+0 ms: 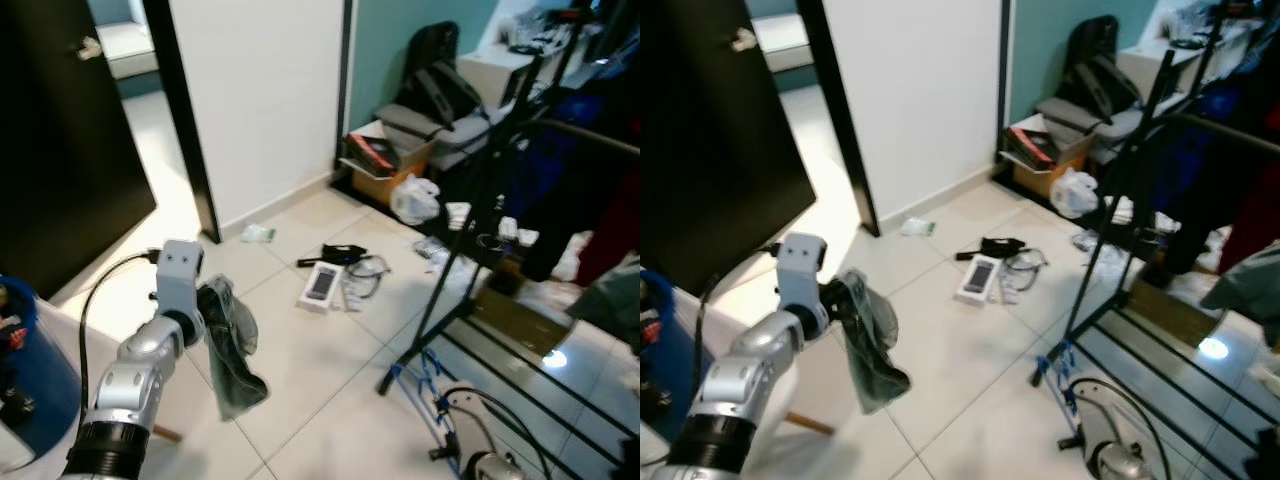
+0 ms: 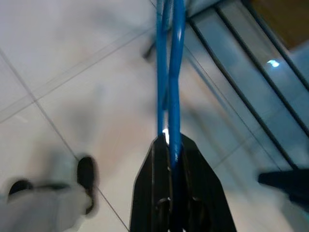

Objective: Hang hanger

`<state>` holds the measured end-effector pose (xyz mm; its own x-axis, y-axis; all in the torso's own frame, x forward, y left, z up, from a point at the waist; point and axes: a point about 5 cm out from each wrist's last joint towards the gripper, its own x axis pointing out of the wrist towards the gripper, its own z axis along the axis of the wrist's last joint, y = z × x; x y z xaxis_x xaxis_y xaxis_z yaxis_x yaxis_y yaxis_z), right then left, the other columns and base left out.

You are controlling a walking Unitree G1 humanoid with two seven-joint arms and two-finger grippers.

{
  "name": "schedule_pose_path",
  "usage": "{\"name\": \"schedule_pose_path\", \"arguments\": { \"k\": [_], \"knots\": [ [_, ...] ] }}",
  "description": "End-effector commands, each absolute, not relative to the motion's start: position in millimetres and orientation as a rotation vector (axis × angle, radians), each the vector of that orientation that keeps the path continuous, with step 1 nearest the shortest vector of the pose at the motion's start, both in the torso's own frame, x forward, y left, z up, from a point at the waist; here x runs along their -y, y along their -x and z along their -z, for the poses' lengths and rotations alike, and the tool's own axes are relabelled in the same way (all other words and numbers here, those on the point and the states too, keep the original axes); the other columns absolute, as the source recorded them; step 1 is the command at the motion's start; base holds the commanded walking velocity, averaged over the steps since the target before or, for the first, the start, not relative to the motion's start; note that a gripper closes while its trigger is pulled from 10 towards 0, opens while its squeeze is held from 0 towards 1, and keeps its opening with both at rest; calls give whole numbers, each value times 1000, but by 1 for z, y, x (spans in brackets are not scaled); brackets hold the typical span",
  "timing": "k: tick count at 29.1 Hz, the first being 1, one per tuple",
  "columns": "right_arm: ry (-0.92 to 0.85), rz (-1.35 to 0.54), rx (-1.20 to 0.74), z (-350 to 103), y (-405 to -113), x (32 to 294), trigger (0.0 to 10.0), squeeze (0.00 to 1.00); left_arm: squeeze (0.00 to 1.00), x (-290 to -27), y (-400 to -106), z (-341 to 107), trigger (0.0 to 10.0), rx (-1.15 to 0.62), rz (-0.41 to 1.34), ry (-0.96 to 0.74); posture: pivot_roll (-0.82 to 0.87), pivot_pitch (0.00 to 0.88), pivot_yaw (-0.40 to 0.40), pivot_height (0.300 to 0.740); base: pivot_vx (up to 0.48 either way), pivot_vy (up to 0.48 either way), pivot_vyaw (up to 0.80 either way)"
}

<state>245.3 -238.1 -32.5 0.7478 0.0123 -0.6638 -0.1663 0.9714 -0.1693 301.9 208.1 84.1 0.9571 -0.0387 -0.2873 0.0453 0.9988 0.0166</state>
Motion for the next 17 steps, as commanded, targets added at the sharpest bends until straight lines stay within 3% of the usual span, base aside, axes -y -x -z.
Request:
{"name": "schedule_pose_path", "arguments": {
  "k": [1,5,14,17],
  "knots": [
    [209,-164,-545,-12,-288,247,10000,0,0,-204,-297,-75,10000,-305,27,4,-76,0,-6,740,0,0,-800],
    [245,-311,-373,-66,-320,253,10000,0,0,-204,-305,-98,10000,-219,31,-17,-79,0,-5,740,0,0,-800],
    [273,-438,-287,-96,-328,247,10000,0,0,-198,-316,-126,10000,-103,60,-68,-92,0,3,740,0,0,-800],
    [221,-464,-195,-112,-328,227,10000,0,0,-188,-307,-138,10000,-30,73,-108,-96,0,-5,740,0,0,-800]
  ]
}}
